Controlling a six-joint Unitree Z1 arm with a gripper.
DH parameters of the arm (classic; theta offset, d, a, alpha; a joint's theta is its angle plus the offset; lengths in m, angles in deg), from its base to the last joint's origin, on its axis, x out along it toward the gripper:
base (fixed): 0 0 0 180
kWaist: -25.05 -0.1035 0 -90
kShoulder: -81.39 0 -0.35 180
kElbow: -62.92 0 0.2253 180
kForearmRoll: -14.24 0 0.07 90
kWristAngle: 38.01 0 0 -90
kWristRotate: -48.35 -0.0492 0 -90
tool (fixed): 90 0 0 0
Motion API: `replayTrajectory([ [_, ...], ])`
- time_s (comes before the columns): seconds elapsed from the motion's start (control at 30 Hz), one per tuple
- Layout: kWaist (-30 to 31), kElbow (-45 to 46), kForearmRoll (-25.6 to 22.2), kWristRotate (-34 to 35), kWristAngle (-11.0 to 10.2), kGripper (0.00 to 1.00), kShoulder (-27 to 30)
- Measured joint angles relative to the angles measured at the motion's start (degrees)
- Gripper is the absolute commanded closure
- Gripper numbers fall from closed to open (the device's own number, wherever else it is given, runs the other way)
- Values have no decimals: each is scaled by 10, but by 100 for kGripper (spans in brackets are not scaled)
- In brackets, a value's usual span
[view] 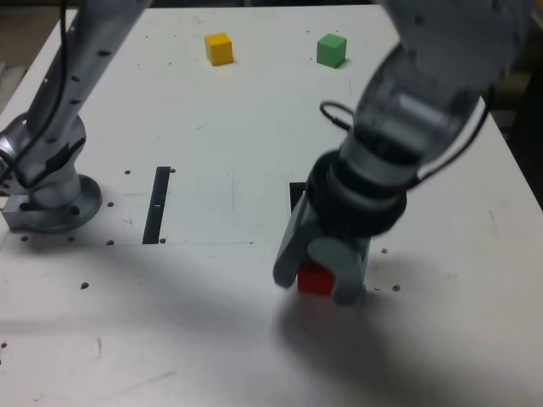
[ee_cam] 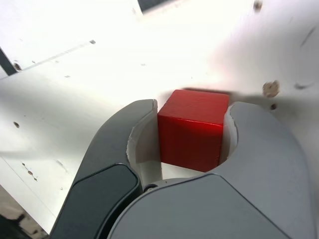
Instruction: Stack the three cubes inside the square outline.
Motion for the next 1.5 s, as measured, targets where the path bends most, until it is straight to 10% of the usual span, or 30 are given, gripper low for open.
replayTrajectory([
  [0.8,-177,47,8,-69,-16,62,35],
  [1.5,-206,58,44,-100,-13,60,7],
])
